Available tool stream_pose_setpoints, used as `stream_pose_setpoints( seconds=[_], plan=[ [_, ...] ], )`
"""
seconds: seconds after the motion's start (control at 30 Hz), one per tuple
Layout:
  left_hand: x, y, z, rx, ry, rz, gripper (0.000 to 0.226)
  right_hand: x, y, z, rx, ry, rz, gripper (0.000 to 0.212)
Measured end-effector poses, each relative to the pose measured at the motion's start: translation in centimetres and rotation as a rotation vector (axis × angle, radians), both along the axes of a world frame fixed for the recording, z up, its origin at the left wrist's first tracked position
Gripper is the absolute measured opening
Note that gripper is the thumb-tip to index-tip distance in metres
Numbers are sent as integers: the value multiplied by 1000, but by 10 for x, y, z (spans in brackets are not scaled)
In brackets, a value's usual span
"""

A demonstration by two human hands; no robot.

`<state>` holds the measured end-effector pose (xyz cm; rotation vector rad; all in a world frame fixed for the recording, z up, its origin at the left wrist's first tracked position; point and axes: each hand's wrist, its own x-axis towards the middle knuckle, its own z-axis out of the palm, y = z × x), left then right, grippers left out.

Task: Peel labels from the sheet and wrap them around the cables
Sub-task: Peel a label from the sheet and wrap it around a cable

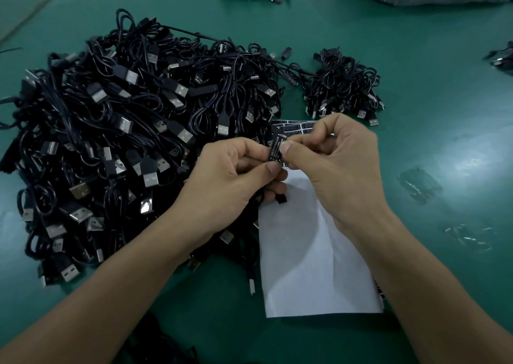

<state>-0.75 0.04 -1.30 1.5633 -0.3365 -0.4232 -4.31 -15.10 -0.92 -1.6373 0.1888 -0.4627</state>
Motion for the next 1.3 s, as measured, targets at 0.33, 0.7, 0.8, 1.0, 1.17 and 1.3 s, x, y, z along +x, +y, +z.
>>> stream_pose_setpoints(
  seconds=[0.33,0.7,0.8,1.0,1.17,1.3],
  plan=[
    [-1,0,0,5,-9,6,7,-1,1,0,-21,1,-17,36],
    [-1,0,0,0,-37,38,7,-4,6,2,-150,-42,-66,35],
    [-1,0,0,-9,-39,36,7,-6,8,3,-211,-59,-86,34],
    [-3,0,1,-10,-37,43,6,-7,9,3,-230,-83,-83,35],
    [-3,0,2,2,-22,41,5,-6,8,2,-217,-89,-64,38],
    [-3,0,2,14,-19,38,5,-5,6,2,-196,-88,-37,38]
  ],
)
